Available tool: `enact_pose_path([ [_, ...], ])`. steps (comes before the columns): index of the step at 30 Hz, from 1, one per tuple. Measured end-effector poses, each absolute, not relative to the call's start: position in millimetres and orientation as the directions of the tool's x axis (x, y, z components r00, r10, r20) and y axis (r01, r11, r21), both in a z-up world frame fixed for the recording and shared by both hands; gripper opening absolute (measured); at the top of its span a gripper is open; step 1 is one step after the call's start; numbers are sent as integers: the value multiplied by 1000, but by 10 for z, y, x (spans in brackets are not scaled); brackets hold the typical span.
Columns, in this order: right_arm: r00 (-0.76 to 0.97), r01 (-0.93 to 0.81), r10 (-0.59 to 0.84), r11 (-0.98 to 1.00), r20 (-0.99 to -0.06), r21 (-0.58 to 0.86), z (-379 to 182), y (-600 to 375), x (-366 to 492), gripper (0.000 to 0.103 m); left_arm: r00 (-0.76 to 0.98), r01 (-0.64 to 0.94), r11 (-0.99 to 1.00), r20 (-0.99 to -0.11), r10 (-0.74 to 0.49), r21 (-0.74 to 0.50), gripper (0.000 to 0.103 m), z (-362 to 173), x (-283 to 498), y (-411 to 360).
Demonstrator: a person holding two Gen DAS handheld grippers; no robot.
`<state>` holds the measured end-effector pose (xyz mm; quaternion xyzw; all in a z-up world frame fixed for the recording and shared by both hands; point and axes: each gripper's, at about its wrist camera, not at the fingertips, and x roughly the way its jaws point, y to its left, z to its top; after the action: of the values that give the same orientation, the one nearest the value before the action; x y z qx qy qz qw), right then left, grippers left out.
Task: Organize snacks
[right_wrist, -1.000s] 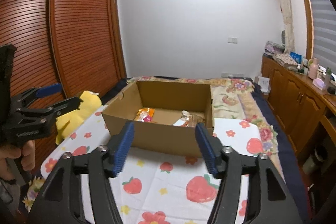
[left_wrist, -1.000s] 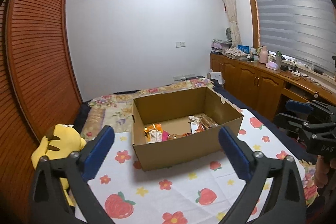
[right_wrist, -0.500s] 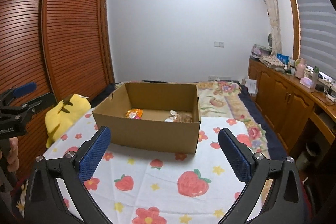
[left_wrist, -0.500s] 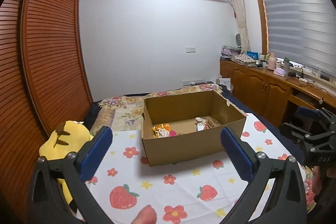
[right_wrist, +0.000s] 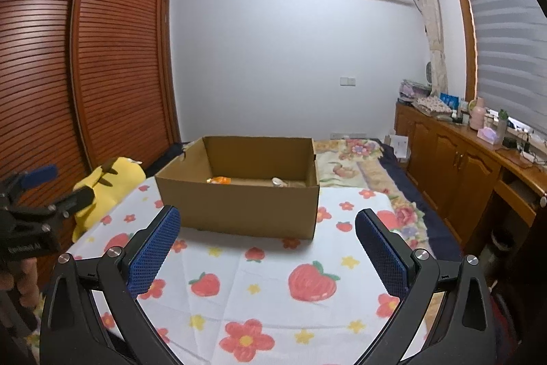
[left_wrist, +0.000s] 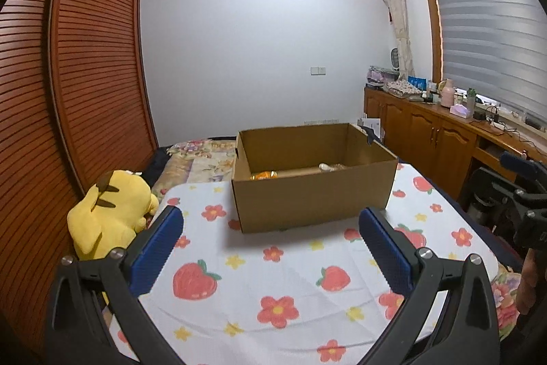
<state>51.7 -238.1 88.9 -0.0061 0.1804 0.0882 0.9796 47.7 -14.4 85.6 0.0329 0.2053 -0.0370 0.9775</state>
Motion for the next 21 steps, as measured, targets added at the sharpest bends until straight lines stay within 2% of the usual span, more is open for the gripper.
enact_pose_path([
  [9,924,-162,159,987,-348,20,761,-2352,348,103,900,64,997,-433,-41,39,103,650,358,-64],
  [21,913,-145,151,988,-379,43,528,-2414,358,103,904,39,998,-427,-13,52,103,489,328,22],
])
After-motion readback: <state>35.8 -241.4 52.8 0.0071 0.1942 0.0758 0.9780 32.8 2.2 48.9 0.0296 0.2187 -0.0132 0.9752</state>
